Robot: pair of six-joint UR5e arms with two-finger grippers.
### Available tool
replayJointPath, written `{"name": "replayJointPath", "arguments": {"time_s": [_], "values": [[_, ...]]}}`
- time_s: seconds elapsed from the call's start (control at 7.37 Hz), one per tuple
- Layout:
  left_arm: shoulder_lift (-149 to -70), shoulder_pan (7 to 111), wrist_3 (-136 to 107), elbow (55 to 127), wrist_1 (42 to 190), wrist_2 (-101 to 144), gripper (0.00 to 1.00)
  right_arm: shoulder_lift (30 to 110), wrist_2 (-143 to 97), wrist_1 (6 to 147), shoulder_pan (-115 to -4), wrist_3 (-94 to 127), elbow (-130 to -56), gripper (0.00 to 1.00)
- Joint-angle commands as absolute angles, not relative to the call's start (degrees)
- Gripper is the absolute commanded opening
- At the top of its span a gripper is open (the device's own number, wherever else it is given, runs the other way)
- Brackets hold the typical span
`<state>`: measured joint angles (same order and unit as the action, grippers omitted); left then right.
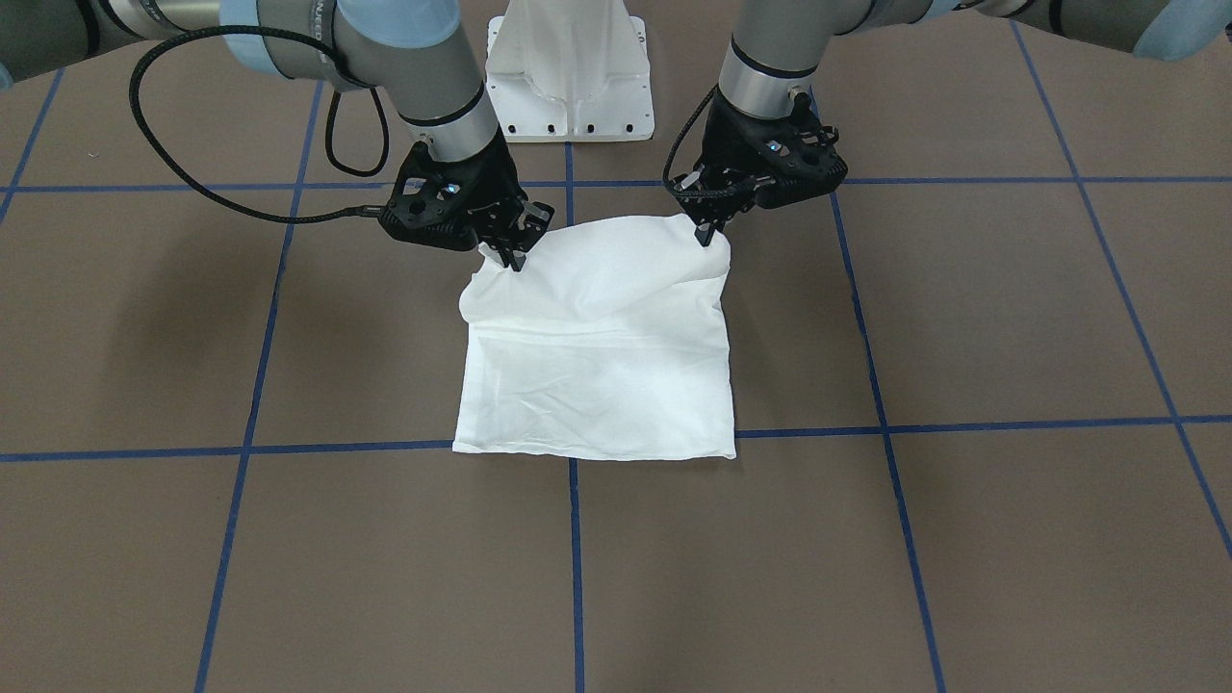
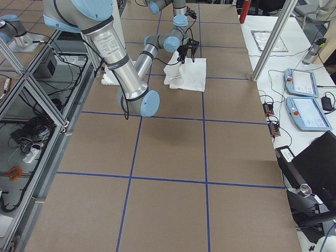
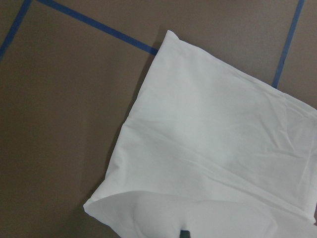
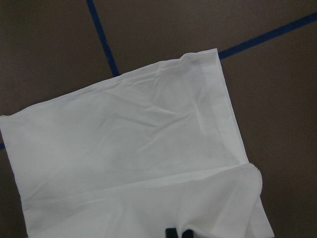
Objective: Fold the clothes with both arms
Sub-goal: 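Carry the held edge with both grippers onto the shirt's far half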
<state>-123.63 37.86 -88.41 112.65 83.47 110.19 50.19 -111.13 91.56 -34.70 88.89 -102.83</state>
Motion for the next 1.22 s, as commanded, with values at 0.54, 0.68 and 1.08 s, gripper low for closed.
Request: {"name": "replayJointPath", "arguments": {"time_s": [0.54, 0.68, 1.08], "values": [[-127.88, 41.92, -86.48, 100.72, 90.53, 111.01, 0.0, 41.84, -111.18, 86.17, -37.96, 85.87, -86.6, 0.0], [-127.88, 41.92, -86.48, 100.46, 90.79, 111.01, 0.0, 41.84, -111.27, 84.83, -38.49, 85.87, -85.35, 0.0], [-128.75, 43.49, -87.36, 97.23, 93.41, 111.01, 0.98, 41.75, -111.36, 84.64, -39.46, 86.4, -85.34, 0.99]]}}
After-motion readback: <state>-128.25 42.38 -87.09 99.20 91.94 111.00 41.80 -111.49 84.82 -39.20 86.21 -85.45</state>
